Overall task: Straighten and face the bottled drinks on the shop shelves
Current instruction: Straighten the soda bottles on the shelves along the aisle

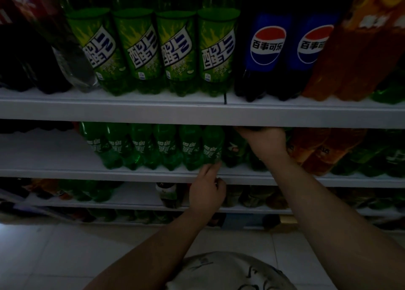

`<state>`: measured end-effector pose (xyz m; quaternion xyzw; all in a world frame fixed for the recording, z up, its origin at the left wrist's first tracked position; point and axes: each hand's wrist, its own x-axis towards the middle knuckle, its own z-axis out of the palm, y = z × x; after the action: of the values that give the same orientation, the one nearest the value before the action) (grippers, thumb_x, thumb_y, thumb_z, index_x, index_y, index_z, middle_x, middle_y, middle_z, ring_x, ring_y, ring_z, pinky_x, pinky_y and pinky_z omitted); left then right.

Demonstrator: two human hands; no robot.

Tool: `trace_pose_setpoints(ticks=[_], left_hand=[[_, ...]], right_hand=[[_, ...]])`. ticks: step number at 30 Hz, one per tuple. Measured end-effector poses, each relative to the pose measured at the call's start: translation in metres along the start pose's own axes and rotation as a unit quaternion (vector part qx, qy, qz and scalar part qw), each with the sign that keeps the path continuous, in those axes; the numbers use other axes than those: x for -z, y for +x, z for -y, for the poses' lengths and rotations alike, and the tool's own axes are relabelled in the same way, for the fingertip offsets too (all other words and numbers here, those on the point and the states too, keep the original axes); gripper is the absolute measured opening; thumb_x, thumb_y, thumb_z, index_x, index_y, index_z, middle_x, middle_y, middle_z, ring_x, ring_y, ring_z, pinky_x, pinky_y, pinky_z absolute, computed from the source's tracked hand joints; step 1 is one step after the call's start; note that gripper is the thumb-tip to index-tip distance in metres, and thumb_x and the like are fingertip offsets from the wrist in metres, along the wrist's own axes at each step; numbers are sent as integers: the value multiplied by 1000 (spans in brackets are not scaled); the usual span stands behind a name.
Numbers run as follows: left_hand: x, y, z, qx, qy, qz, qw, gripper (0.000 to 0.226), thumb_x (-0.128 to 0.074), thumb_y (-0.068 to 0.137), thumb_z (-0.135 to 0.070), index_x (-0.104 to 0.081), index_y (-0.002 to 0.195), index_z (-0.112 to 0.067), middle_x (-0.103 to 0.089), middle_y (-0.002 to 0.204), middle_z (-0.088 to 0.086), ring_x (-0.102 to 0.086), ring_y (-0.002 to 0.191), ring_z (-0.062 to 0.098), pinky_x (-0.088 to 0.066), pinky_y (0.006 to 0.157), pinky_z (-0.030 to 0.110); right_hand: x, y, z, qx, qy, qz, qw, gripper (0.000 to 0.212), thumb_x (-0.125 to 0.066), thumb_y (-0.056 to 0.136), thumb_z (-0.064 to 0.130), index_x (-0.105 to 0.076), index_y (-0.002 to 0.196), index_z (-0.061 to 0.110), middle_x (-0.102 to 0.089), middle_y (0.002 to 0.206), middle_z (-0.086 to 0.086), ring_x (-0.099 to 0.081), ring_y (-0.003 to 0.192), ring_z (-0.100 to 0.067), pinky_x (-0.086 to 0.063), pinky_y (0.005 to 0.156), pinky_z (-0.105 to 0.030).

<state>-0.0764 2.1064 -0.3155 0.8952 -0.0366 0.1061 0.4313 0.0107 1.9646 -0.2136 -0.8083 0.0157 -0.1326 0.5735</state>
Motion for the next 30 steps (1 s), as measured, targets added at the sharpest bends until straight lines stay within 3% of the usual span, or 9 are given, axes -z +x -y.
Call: trace_pose_setpoints(ticks=[2, 7, 13, 16, 18, 22, 25, 28, 30], left_hand=[[-2, 1, 3, 11, -13, 10, 1000, 44, -54, 90, -6, -51, 135, -9, -56, 124, 13, -57, 101, 24, -46, 81, 25], [-12, 11, -4, 9, -38, 74, 997, 57, -55, 89, -12, -39, 143, -11, -43, 140, 11, -57, 100, 17, -46, 88, 24], [-27, 28, -19, 28, -35, 155, 987, 87, -58, 89, -31, 1, 152, -18, -18, 157, 6, -49, 122, 17, -43, 101, 30], [-29, 32, -29, 65, -58, 179, 980, 101, -62, 85, -35, 14, 150, -24, -20, 156, 3, -55, 113, 15, -46, 99, 33], [-30, 32, -33, 76, -49, 169, 981, 102, -60, 82, -34, 15, 150, -24, -29, 152, 7, -58, 105, 18, -49, 93, 32], [-32, 28, -38, 65, -31, 151, 986, 99, -57, 83, -21, 15, 149, -19, -45, 139, 21, -59, 101, 30, -49, 88, 34], [-35, 22, -43, 56, -51, 168, 983, 99, -58, 83, -18, 16, 149, -16, -27, 153, 18, -55, 112, 36, -47, 92, 32], [-38, 15, -42, 55, -42, 178, 982, 95, -57, 84, -20, 11, 150, -16, -46, 138, 24, -60, 98, 26, -47, 77, 24], [-38, 11, -39, 50, -23, 139, 989, 89, -56, 84, -20, 2, 152, -16, -54, 130, 19, -58, 87, 16, -44, 71, 22]], right_hand=[[12, -1, -3, -7, 25, 25, 999, 46, -86, 64, 31, -59, 101, 39, -62, 105, 24, -56, 99, 14, -42, 85, -6], [35, 1, -11, -28, 47, 60, 997, 36, -84, 66, 20, -61, 91, 33, -64, 92, 19, -62, 83, 12, -49, 68, -7], [37, 3, -12, -38, 37, 70, 996, 44, -84, 66, 26, -61, 104, 27, -64, 104, 14, -61, 96, -1, -49, 84, -17], [36, 2, -13, -17, -1, 61, 998, 38, -83, 66, 37, -59, 95, 37, -61, 96, 26, -61, 95, 1, -47, 81, -10], [35, 0, -14, 8, -88, 62, 994, 43, -80, 65, 50, -60, 100, 34, -61, 96, 21, -59, 95, -3, -46, 80, -14], [28, 0, -14, 88, -277, 48, 956, 73, -73, 63, 64, -61, 113, 12, -68, 101, -6, -63, 94, -21, -47, 76, -23], [23, 3, -10, 79, -280, 27, 956, 73, -75, 63, 61, -61, 113, 10, -68, 99, -10, -62, 93, -24, -50, 76, -28], [24, 5, -12, 38, -244, 39, 968, 69, -78, 63, 58, -61, 114, 14, -67, 104, -6, -61, 99, -21, -49, 81, -26], [26, 5, -14, 16, -219, 54, 974, 72, -79, 59, 58, -60, 115, 16, -65, 108, -3, -60, 101, -19, -50, 86, -28]])
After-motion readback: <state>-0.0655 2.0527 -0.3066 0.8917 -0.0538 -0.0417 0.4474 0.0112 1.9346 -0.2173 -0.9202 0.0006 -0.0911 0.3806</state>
